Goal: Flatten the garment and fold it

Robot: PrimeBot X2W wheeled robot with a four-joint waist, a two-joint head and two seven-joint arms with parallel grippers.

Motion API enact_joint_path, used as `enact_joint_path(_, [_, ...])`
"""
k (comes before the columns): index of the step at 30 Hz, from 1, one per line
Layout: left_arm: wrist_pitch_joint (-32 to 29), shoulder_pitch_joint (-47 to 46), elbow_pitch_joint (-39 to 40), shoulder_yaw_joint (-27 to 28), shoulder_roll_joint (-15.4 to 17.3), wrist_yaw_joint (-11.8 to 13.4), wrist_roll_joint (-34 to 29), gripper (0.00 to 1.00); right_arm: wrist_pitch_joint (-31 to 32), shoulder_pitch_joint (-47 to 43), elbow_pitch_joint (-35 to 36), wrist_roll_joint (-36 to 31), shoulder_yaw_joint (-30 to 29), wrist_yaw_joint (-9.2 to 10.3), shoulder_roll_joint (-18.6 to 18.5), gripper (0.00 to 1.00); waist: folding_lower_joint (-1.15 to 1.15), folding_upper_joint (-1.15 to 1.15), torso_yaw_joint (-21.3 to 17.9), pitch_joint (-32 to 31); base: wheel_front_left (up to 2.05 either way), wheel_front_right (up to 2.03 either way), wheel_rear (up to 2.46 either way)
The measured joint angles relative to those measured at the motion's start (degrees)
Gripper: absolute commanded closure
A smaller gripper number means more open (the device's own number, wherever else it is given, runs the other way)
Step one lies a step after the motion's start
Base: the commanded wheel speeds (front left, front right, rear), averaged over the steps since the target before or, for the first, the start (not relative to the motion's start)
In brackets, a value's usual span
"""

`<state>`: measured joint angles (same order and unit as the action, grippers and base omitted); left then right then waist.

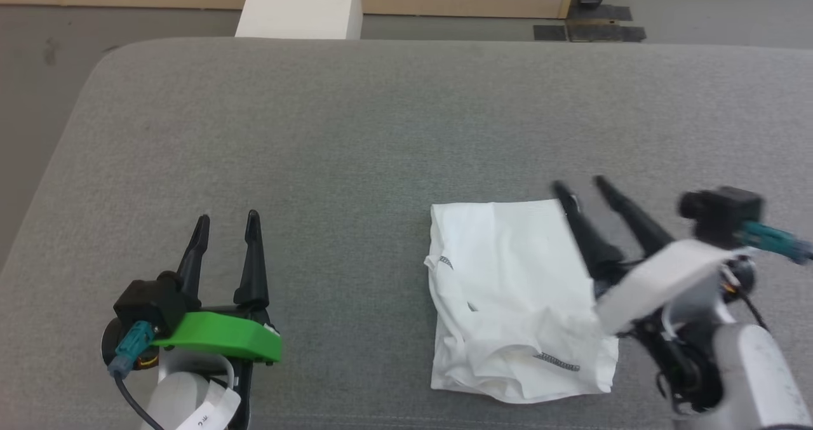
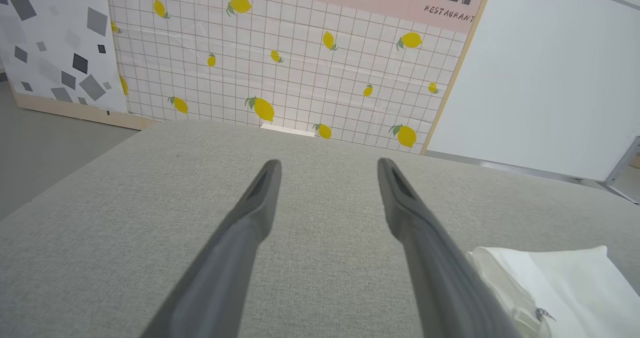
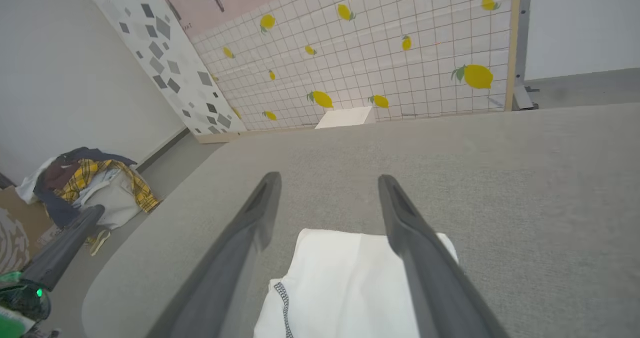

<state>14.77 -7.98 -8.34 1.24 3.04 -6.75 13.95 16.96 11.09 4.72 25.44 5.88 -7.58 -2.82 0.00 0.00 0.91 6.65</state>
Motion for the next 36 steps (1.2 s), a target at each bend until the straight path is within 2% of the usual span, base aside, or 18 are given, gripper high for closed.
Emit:
enact_joint_path(2, [0.0, 0.3, 0.0, 0.03, 0.0, 0.0, 0.0, 0.0, -3.09, -1.26, -0.59, 1.58, -3.87, 0.0, -0.02, 0.0, 0.0, 0.0, -0.71, -0.37, 0.0, 0.0, 0.0])
enact_joint_path(4, [0.0, 0.39, -0.08, 0.03, -0.01, 0.0, 0.0, 0.0, -5.7, -2.08, -2.88, 6.02, -7.58, 0.0, -0.07, 0.0, 0.0, 0.0, -1.33, -0.79, 0.0, 0.0, 0.0])
enact_joint_path(9, [0.0, 0.65, -0.09, -0.07, -0.01, 0.0, 0.0, 0.0, -4.77, -2.61, -11.62, 14.3, -11.78, 0.01, -0.15, 0.0, 0.0, 0.0, -2.29, -1.65, 0.0, 0.0, 0.0])
enact_joint_path(13, [0.0, 0.99, -0.05, -0.32, -0.01, 0.0, 0.0, 0.0, 0.48, -2.11, -19.84, 19.97, -13.17, 0.01, -0.08, 0.0, 0.0, 0.0, -2.52, -1.71, 0.0, 0.0, 0.0])
enact_joint_path(17, [0.0, 0.99, -0.1, -0.54, -0.01, 0.0, 0.0, 0.0, 6.81, 0.8, -26.6, 22.18, -13.97, 0.01, -0.08, 0.0, 0.0, 0.0, -2.14, -1.3, 0.0, 0.0, 0.0])
enact_joint_path(25, [0.0, 0.99, -0.21, -0.53, -0.01, -0.01, 0.0, 0.0, 20.22, 4.72, -35.48, 21.83, -12.62, 0.01, -0.05, 0.0, 0.0, 0.0, -1.03, -0.65, 0.0, 0.0, 0.0])
enact_joint_path(32, [0.0, 0.99, -0.4, -0.75, -0.01, -0.01, 0.01, 0.0, 24.93, 6.95, -39.23, 19.76, -11.26, 0.0, -0.54, 0.02, 0.0, 0.0, -0.47, -0.34, 0.0, 0.0, 0.0])
enact_joint_path(33, [0.0, 0.99, -0.4, -0.77, -0.01, -0.01, 0.01, 0.0, 25.08, 7.19, -39.47, 19.78, -10.89, -0.01, -0.58, 0.51, 0.0, 0.0, -0.44, -0.27, 0.0, 0.0, 0.0])
enact_joint_path(34, [0.0, 0.98, -0.41, -0.78, -0.01, -0.01, 0.01, 0.0, 25.32, 7.51, -39.62, 19.81, -10.23, 0.0, -0.64, 0.61, 0.0, 0.0, -0.41, -0.17, 0.0, 0.0, 0.0])
enact_joint_path(35, [0.0, 0.98, -0.41, -0.78, -0.01, -0.01, 0.01, 0.0, 25.42, 7.78, -39.72, 19.83, -9.62, 0.0, -0.66, 0.85, 0.0, 0.0, -0.39, -0.07, 0.0, 0.0, 0.0])
enact_joint_path(36, [0.0, 0.97, -0.41, -0.75, -0.01, -0.01, 0.02, 0.0, 25.41, 7.98, -39.74, 19.8, -8.93, 0.0, -0.67, 1.0, 0.0, 0.0, -0.39, 0.04, 0.0, 0.0, 0.0])
